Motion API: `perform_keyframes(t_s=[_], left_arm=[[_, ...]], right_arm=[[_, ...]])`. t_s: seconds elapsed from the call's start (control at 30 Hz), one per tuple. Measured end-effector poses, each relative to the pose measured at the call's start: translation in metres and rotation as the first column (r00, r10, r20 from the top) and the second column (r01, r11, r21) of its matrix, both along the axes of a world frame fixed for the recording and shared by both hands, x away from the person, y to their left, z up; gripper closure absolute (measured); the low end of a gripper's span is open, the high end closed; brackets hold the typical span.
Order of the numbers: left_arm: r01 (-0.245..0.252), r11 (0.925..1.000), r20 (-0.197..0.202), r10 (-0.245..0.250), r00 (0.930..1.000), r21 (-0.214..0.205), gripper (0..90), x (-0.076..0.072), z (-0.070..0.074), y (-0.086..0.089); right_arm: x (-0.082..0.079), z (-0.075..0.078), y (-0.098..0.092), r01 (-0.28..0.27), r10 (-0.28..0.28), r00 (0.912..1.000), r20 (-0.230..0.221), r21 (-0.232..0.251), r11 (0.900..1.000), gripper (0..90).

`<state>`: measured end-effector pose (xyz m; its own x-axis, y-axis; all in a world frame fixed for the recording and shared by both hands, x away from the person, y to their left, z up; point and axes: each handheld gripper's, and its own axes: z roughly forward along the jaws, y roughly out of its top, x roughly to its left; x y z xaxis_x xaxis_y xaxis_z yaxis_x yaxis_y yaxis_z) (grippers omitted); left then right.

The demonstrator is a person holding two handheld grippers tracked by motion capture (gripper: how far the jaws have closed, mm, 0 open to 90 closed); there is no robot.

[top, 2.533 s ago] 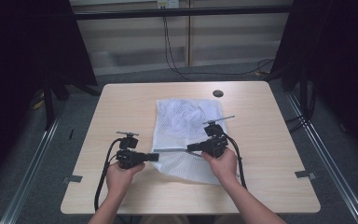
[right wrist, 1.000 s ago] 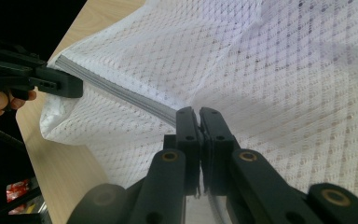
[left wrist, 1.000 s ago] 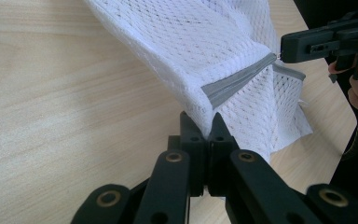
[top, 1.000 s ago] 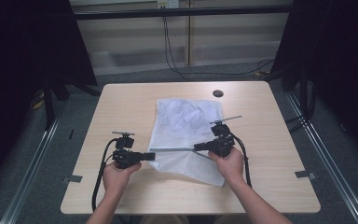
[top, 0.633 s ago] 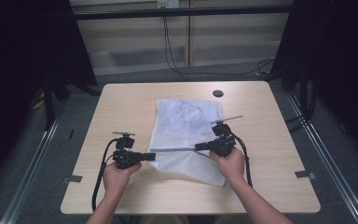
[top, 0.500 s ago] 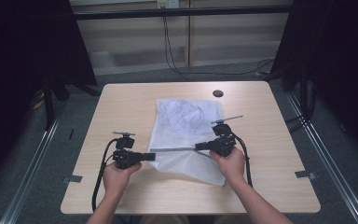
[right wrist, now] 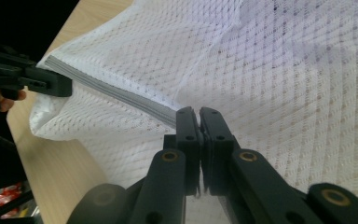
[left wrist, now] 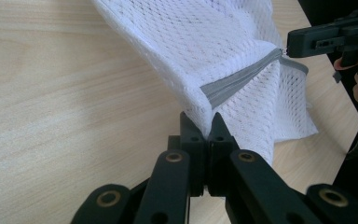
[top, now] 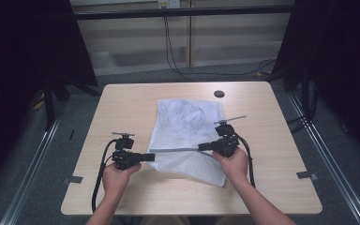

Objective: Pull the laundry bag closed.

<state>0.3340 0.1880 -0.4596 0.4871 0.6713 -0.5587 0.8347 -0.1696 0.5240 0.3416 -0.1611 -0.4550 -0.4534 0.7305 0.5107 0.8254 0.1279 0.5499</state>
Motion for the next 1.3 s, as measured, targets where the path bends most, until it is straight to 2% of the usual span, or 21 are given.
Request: perform_keyframes(t_s=[0.3,0.33,0.4,0.5,0.57,0.63,0.83,0.9,1.17,1.3], left_arm=[[-0.008,1.0000,0.000,0.008,1.0000,-0.001,89.2,-0.001,0.000,-0.002],[-0.003,0.9999,0.007,0.002,1.0000,0.013,89.2,-0.001,0.000,-0.001],[-0.011,0.9999,0.001,0.011,0.9999,0.007,89.2,-0.001,0.001,0.001],[-0.012,0.9999,0.000,0.012,0.9999,-0.002,89.2,-0.001,0.001,0.002],[-0.010,0.9999,0.007,0.010,0.9999,0.011,89.2,-0.001,0.001,0.001],[-0.016,0.9999,0.001,0.016,0.9999,-0.002,89.2,-0.001,0.001,0.001],[-0.012,0.9998,0.009,0.012,0.9999,0.018,89.2,-0.001,0.002,0.001],[-0.023,0.9997,0.006,0.023,0.9997,0.010,89.2,-0.001,0.002,0.002],[-0.033,0.9994,0.007,0.033,0.9994,0.005,89.2,-0.002,0.002,0.004],[-0.021,0.9998,0.007,0.021,0.9997,0.003,89.2,-0.002,0.002,0.005]], right_arm=[[-0.001,0.001,-0.001,0.000,0.000,1.0000,0.003,-0.002,1.0000,87.2],[-0.001,0.001,-0.001,0.003,-0.003,1.0000,0.006,-0.010,0.9999,87.2],[0.000,0.000,-0.003,0.008,-0.008,0.9999,0.008,-0.028,0.9996,87.2],[-0.001,-0.001,-0.009,0.025,-0.025,0.9997,-0.004,-0.003,0.9997,87.2],[-0.002,-0.001,-0.009,0.022,-0.022,0.9998,0.001,-0.012,0.9997,87.2],[-0.002,0.000,-0.009,0.021,-0.021,0.9998,0.001,-0.013,0.9997,87.2],[-0.002,0.000,-0.010,0.019,-0.019,0.9998,0.003,-0.011,0.9998,87.2],[-0.002,0.000,-0.011,0.023,-0.023,0.9997,0.006,-0.026,0.9994,87.2],[-0.003,0.000,-0.019,0.038,-0.038,0.9993,0.006,-0.021,0.9991,87.2],[-0.003,0.000,-0.019,0.037,-0.037,0.9993,0.006,-0.021,0.9991,87.2]])
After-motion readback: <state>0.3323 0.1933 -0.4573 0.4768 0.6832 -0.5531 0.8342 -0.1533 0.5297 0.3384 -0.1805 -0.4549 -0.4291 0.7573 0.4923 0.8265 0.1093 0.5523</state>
